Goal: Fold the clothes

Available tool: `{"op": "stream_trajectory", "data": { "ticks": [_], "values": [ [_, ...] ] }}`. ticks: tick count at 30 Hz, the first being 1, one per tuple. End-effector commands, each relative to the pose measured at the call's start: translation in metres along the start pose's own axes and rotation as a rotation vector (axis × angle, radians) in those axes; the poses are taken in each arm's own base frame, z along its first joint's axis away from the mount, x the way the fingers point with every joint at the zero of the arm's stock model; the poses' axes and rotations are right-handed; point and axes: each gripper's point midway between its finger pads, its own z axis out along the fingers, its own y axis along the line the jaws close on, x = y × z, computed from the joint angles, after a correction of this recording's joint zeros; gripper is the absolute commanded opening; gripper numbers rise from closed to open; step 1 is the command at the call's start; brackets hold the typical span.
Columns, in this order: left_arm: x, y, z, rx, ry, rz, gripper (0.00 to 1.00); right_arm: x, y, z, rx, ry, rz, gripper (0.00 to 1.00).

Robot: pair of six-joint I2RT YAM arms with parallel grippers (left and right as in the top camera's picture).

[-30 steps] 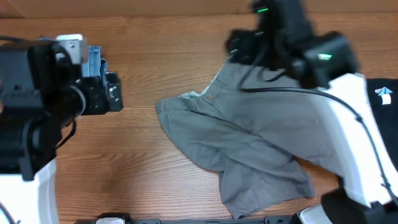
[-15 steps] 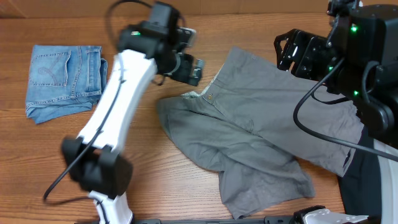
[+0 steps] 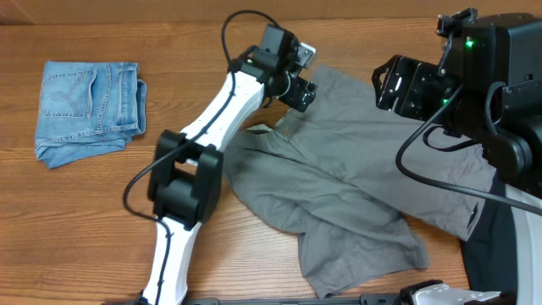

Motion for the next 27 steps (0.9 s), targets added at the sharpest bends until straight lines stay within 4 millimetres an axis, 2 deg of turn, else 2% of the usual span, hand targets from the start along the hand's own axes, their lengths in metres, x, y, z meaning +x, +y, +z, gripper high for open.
{"op": "stream_trajectory", "data": {
  "ticks": [1, 5, 7, 8, 10, 12, 13, 15, 17, 20, 21, 25, 27],
  "values": [
    [0.014, -0.006, 0.032, 0.021, 0.028, 0.032, 0.85, -0.002, -0.001, -0.002, 0.007, -0.007, 0.008, 0.85],
    [0.025, -0.003, 0.055, 0.028, 0.04, 0.031, 0.79, 0.004, -0.005, -0.002, 0.019, 0.018, 0.009, 0.82],
    [0.036, -0.001, 0.067, 0.03, 0.066, 0.027, 0.71, 0.006, -0.005, -0.002, 0.021, 0.023, 0.011, 0.8],
    [0.038, -0.001, 0.068, 0.031, 0.071, 0.028, 0.64, 0.006, -0.006, -0.002, 0.023, 0.026, 0.022, 0.79],
    [0.045, 0.001, 0.074, 0.027, 0.088, 0.032, 0.42, 0.009, -0.007, -0.002, 0.029, 0.036, 0.029, 0.79],
    [0.05, 0.016, 0.076, -0.043, 0.106, 0.024, 0.09, 0.011, -0.008, -0.002, 0.033, 0.044, 0.03, 0.76],
    [0.054, 0.042, 0.072, -0.17, 0.12, -0.019, 0.04, 0.012, -0.008, -0.002, 0.034, 0.048, 0.03, 0.75],
    [0.056, 0.06, 0.068, -0.25, 0.123, -0.052, 0.04, 0.013, -0.009, -0.002, 0.037, 0.052, 0.03, 0.73],
    [0.061, 0.104, 0.053, -0.4, 0.124, -0.139, 0.04, 0.015, -0.01, -0.002, 0.041, 0.06, 0.031, 0.72],
    [0.07, 0.151, 0.031, -0.46, 0.132, -0.247, 0.04, 0.017, -0.011, -0.003, 0.045, 0.067, 0.031, 0.7],
    [0.076, 0.174, 0.018, -0.484, 0.135, -0.311, 0.04, 0.017, -0.011, -0.003, 0.045, 0.067, 0.031, 0.7],
    [0.091, 0.244, -0.031, -0.532, 0.121, -0.5, 0.04, 0.016, -0.011, -0.003, 0.046, 0.066, 0.031, 0.7],
    [0.089, 0.268, -0.055, -0.526, 0.095, -0.553, 0.04, 0.015, -0.013, -0.001, 0.063, 0.058, 0.031, 0.71]
  ]
}}
